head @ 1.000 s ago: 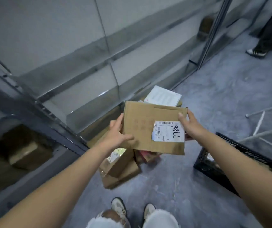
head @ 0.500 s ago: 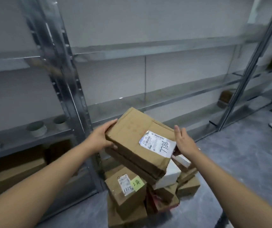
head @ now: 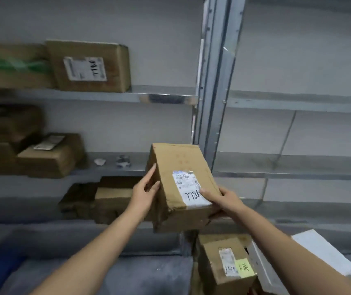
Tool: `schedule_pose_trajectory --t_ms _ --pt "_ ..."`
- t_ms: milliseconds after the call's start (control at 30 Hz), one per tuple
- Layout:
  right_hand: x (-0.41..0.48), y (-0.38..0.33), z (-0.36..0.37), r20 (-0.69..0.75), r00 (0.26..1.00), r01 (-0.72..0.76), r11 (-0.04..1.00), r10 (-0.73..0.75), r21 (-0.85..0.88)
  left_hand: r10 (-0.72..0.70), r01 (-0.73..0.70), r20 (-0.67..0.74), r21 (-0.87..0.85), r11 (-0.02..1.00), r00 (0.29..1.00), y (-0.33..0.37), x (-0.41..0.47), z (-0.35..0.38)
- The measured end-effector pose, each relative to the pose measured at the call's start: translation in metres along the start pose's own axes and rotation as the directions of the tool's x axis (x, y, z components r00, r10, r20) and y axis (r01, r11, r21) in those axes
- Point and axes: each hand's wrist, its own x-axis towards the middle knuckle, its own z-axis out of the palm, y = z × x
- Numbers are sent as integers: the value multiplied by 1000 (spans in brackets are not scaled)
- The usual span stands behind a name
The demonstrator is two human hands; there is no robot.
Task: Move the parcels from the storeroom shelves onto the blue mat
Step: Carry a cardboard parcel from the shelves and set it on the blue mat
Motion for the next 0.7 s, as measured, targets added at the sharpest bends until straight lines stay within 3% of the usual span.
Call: schedule_pose_trajectory --t_ms 133,333,700 --pt "17 -35 93 139 990 40 999 -38 -12 -91 82 -212 -51 995 973 -23 -10 -82" --pt "32 -80 241 372 914 234 960 -164 -151 -334 219 -462 -284 933 822 -44 -49 -207" --pt "61 -109 455 642 736 336 939 -215 -70 -389 256 -688 -294 921 613 -87 -97 -362"
